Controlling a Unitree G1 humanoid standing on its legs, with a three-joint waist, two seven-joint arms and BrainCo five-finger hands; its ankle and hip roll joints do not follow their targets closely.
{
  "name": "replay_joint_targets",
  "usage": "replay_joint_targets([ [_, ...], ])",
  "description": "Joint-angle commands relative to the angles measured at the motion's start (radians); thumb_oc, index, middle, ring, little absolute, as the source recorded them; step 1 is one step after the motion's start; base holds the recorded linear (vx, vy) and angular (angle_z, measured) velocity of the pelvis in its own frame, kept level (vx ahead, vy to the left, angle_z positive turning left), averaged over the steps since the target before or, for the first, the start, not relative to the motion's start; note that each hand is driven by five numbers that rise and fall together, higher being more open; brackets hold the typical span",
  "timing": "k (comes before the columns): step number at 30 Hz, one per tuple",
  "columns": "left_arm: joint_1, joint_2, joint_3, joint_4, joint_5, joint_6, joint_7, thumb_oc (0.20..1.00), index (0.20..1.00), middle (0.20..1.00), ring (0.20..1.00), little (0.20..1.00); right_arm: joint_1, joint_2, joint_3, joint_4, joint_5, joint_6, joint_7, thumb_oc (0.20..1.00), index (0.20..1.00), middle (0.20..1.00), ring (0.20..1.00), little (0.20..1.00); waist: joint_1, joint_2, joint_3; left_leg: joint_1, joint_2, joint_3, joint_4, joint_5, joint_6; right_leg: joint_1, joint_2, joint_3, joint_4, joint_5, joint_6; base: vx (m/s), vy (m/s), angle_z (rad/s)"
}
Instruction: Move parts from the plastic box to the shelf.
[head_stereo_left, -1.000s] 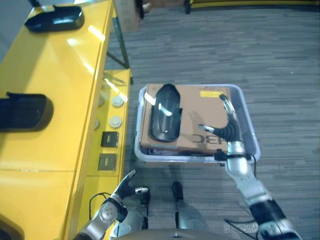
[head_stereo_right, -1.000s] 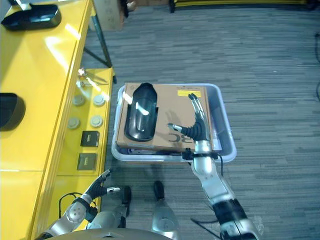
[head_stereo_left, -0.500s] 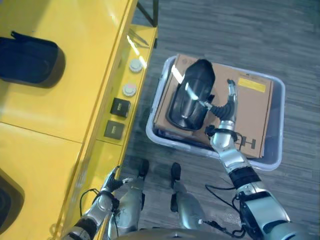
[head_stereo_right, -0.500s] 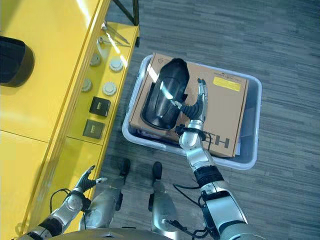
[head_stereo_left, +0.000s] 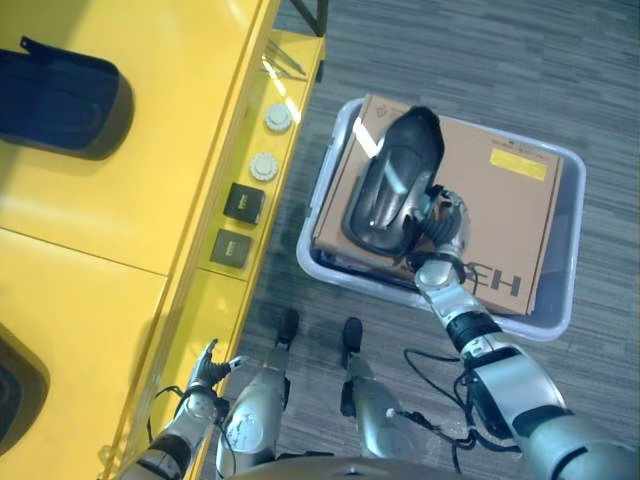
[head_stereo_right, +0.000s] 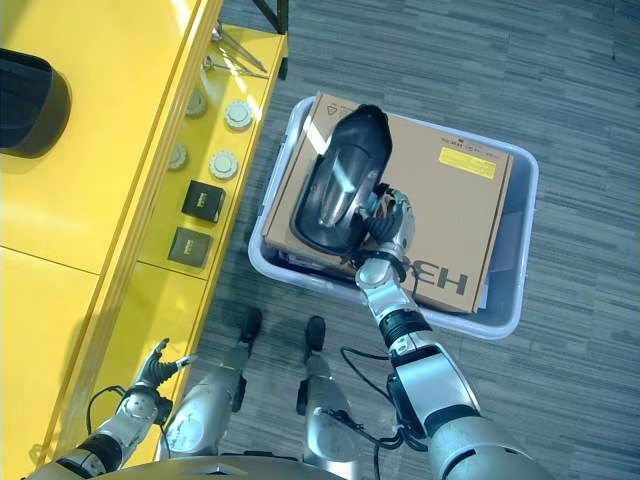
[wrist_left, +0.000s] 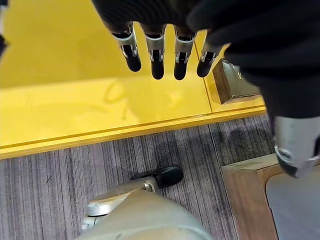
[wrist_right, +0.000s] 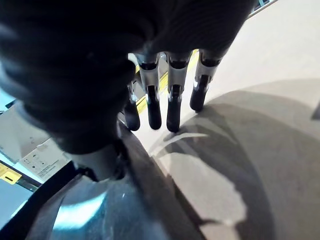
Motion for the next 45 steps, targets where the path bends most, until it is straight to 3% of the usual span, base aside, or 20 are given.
replay_joint_targets([
  [1,0.008,0.005,-0.039,-0.016,-0.013,-0.026,-0.004,1.000,1.000,1.000,1.000,1.000,0.083,0.042,0.039,0.022,0.083,-0.001,0.097,0.200,0.200,0.200,0.200,0.200,0.025,-0.007,-0.068,-0.058,0.020,0.033,0.003,-0.035,-0.005,-0.022,-0.068,0.063,0.000,-0.043,0.063,0.03,-0.026,0.05],
  [6,0.031,0.021,-0.010,-0.061,-0.038,-0.037,-0.001,1.000,1.000,1.000,1.000,1.000,0.136,0.010,0.003,0.021,0.104,-0.002,0.104,0.200,0.200,0.200,0.200,0.200,0.022,-0.013,-0.095,-0.030,0.023,0.029,0.004,-0.046,-0.005,0.009,-0.067,0.054,0.001,-0.060,0.062,0.03,-0.031,0.05],
  [14,0.071,0.071,0.004,-0.125,-0.025,-0.047,-0.051,1.000,1.000,1.000,1.000,1.000,0.184,-0.139,-0.050,0.146,0.085,0.014,0.172,0.200,0.200,0.200,0.200,0.200,0.019,-0.026,-0.175,0.060,0.033,0.035,0.010,-0.085,-0.001,0.102,-0.064,0.043,0.001,-0.095,0.058,0.06,-0.056,0.04],
  [20,0.097,0.126,0.033,-0.283,-0.041,-0.069,-0.110,1.000,1.000,1.000,1.000,1.000,0.205,-0.308,0.049,0.055,-0.149,0.017,0.256,0.200,0.200,0.200,0.200,0.200,0.012,-0.033,-0.231,0.121,0.039,0.042,0.021,-0.107,-0.003,0.162,-0.058,0.046,0.006,-0.119,0.056,0.04,-0.058,-0.03],
  [27,0.101,0.173,0.055,-0.622,-0.214,-0.066,-0.226,1.000,1.000,1.000,1.000,1.000,0.247,-0.431,0.049,-0.161,-0.334,0.044,0.290,0.200,0.200,0.200,0.200,0.200,-0.009,-0.034,-0.292,0.182,0.055,0.057,0.032,-0.133,-0.004,0.221,-0.052,0.055,0.018,-0.143,0.051,0.03,-0.043,-0.11],
  [30,0.082,0.178,0.046,-0.679,-0.255,-0.062,-0.256,1.000,1.000,1.000,1.000,1.000,0.249,-0.462,0.059,-0.215,-0.385,0.047,0.304,0.200,0.200,0.200,0.200,0.200,-0.017,-0.033,-0.306,0.201,0.061,0.061,0.028,-0.137,-0.005,0.232,-0.050,0.057,0.018,-0.146,0.050,0.00,-0.014,-0.06],
  [32,0.056,0.156,0.033,-0.760,-0.429,-0.042,-0.295,1.000,1.000,1.000,1.000,1.000,0.265,-0.498,0.050,-0.323,-0.433,0.053,0.321,0.200,0.200,0.200,0.200,0.200,-0.032,-0.033,-0.326,0.209,0.068,0.071,0.027,-0.132,-0.004,0.236,-0.049,0.066,0.019,-0.141,0.050,0.00,-0.023,-0.07],
  [34,0.044,0.147,0.021,-0.775,-0.481,-0.027,-0.309,1.000,1.000,1.000,1.000,1.000,0.272,-0.508,0.041,-0.385,-0.448,0.056,0.331,0.200,0.200,0.200,0.200,0.200,-0.038,-0.033,-0.331,0.214,0.070,0.073,0.026,-0.133,-0.004,0.239,-0.048,0.069,0.019,-0.141,0.050,0.00,-0.020,-0.11],
  [37,-0.017,0.118,-0.049,-0.829,-0.688,0.013,-0.352,1.000,1.000,1.000,1.000,1.000,0.276,-0.537,0.026,-0.493,-0.493,0.060,0.324,0.200,0.200,0.200,0.200,0.200,-0.059,-0.034,-0.353,0.232,0.077,0.082,0.023,-0.137,-0.004,0.249,-0.044,0.081,0.015,-0.142,0.049,0.03,-0.025,-0.13],
  [45,-0.127,0.074,-0.155,-0.829,-0.814,0.069,-0.349,1.000,1.000,1.000,1.000,1.000,0.282,-0.553,0.002,-0.766,-0.590,0.040,0.296,0.200,0.200,0.200,0.200,0.200,-0.088,-0.032,-0.373,0.254,0.086,0.096,0.011,-0.141,-0.005,0.263,-0.038,0.093,0.011,-0.146,0.048,0.01,-0.007,-0.12],
])
